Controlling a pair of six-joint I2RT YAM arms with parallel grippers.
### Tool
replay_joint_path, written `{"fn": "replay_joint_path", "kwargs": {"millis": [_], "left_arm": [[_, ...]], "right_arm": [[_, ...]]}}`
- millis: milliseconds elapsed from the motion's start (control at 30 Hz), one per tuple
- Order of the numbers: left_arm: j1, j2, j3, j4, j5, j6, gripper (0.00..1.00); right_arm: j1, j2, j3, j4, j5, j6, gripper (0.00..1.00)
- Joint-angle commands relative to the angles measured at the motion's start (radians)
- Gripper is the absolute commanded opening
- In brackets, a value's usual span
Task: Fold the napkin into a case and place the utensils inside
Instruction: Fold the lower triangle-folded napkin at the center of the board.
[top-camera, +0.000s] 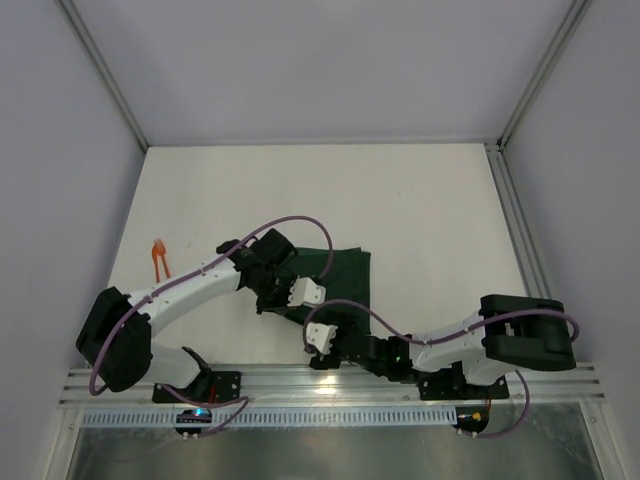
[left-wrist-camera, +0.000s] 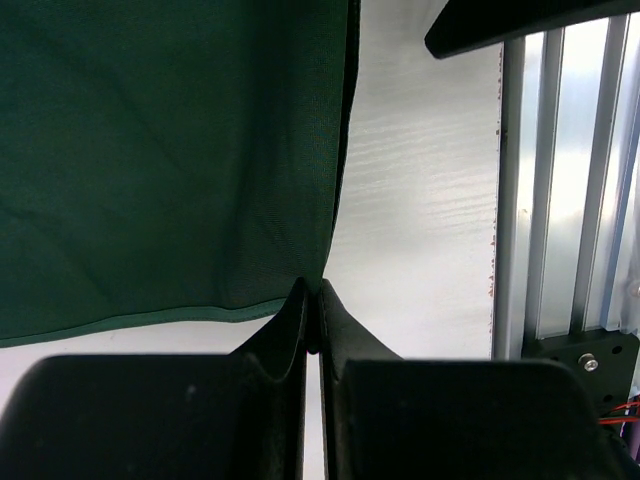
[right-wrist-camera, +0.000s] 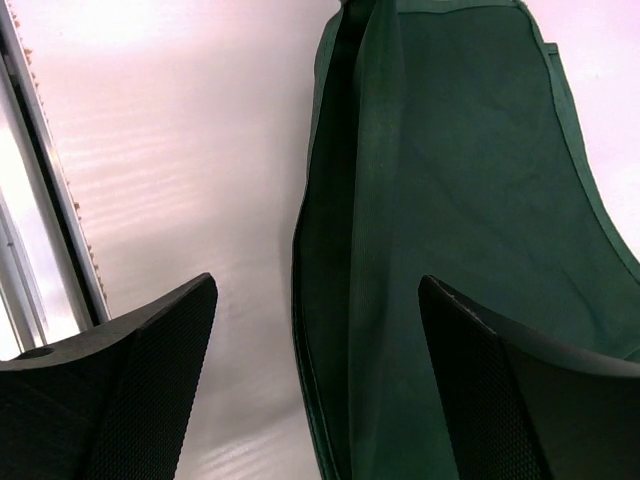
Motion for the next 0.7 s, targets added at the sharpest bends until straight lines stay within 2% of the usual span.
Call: {"fn": "replay_joint_path", "kwargs": {"millis": [0, 267, 500, 633, 667], "left_arm": [[0.005, -0.001, 0.024, -0.013, 0.038, 0.006, 0.00], [0.005, 0.001, 0.019, -0.010, 0.035, 0.006, 0.00], [0.006, -0.007, 0.005, -0.018, 0.033, 0.012, 0.00], [0.019, -0.004, 0.001, -0.022, 0.042, 0.020, 0.00], [0.020, -0.004, -0.001, -0.022, 0.044, 0.020, 0.00]], "right_arm": [[0.022, 0.035, 0.053, 0.115, 0.097, -0.001, 0.86], [0.027, 0.175, 0.119, 0.066, 0.105, 0.003, 0.86], [0.025, 0.238, 0.104, 0.029, 0.181, 0.078, 0.77], [0.027, 0.245, 0.093, 0.016, 0.214, 0.100, 0.57], [0.027, 0.246, 0.090, 0.017, 0.223, 0.111, 0.49]]}}
